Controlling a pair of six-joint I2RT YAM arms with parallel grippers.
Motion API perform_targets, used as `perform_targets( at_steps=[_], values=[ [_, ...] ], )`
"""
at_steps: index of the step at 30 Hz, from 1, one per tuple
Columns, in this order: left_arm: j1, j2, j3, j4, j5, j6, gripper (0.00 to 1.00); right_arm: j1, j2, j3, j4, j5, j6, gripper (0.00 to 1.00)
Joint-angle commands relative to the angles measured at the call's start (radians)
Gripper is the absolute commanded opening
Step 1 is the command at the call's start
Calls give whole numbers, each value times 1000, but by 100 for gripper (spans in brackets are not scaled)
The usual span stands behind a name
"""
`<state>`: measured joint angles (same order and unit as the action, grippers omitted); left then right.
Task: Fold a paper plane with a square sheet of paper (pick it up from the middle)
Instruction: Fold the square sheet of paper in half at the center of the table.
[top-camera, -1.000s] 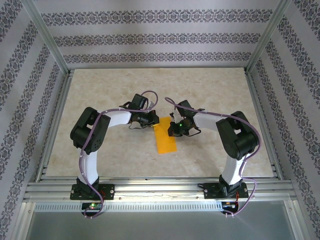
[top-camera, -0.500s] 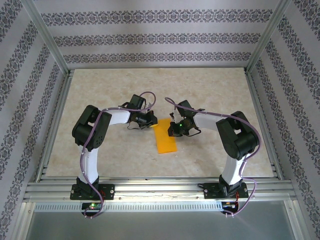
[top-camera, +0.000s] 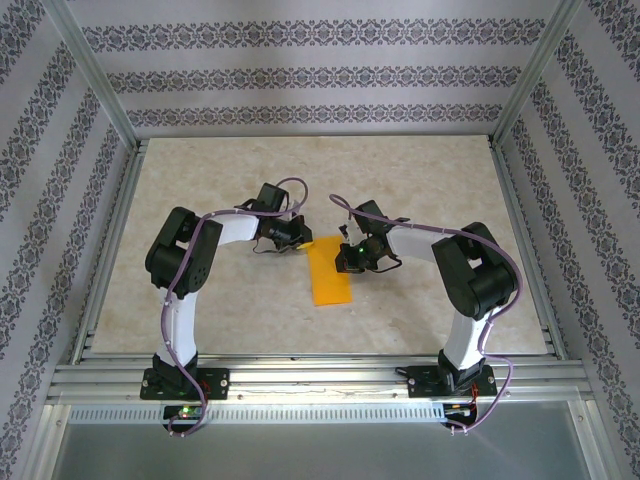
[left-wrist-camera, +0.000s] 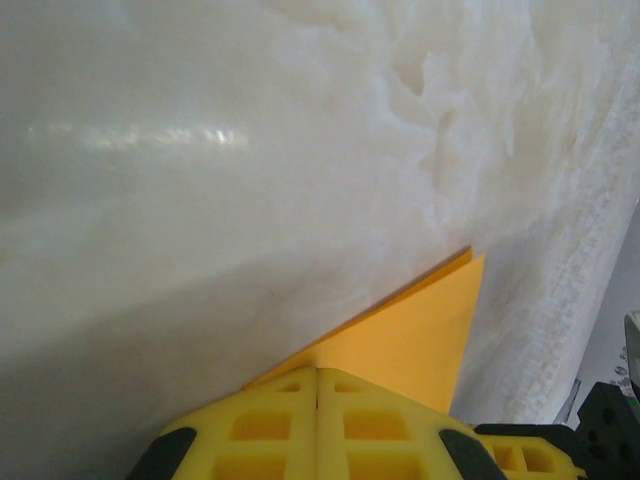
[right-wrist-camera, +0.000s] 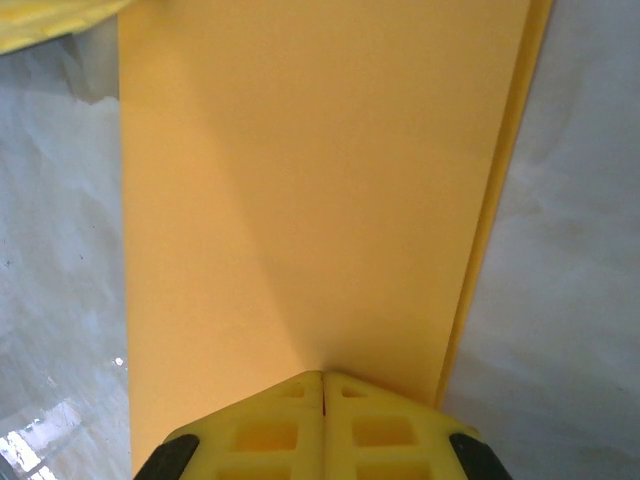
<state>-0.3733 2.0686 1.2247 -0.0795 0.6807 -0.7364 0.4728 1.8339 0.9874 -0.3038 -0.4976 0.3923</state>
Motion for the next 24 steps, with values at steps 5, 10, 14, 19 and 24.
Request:
perform_targets(
  at_steps=[5,10,14,19,24],
  values=[
    [56,57,34,-57,-149,2,0,-16,62,-66,-151,106,-28,0],
    [59,57,43,-68,-173,-7,0,-18,61,-71,-149,106,-29,0],
    [58,68,65,-90,-176,-15,0,-26,61,-79,-145,111,-33,0],
    [59,62,80,-114,-191,-16,0,-31,59,-90,-137,105,-36,0],
    [58,58,113,-143,-188,-9,0,-31,54,-93,-130,99,-40,0]
  ],
)
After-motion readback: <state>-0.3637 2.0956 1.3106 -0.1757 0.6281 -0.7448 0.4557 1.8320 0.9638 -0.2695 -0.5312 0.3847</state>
